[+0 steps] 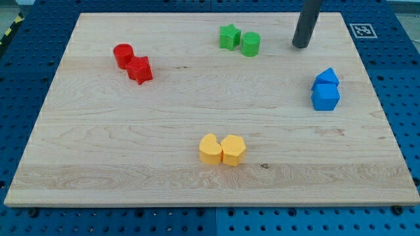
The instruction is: Move the blue cube left and up a bit
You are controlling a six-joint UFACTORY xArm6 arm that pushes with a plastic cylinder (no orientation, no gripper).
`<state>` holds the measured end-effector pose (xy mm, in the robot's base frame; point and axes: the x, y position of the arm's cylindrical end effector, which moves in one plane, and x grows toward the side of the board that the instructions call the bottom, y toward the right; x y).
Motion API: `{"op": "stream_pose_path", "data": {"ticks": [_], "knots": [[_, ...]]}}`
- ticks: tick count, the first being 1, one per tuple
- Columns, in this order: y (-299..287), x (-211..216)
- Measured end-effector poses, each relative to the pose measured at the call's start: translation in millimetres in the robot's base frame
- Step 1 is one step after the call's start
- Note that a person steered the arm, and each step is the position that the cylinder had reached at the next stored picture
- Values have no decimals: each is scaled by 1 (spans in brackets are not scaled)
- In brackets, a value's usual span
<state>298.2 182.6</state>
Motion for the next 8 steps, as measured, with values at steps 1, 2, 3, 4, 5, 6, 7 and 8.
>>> {"op": "stream_pose_path", "data": {"ticks": [1, 2, 3, 4, 5, 6, 7, 8], "knots": [[0, 0], [1, 8], [48, 33], [67, 87], [67, 141], [65, 143], [33, 143], [-23, 143]]}}
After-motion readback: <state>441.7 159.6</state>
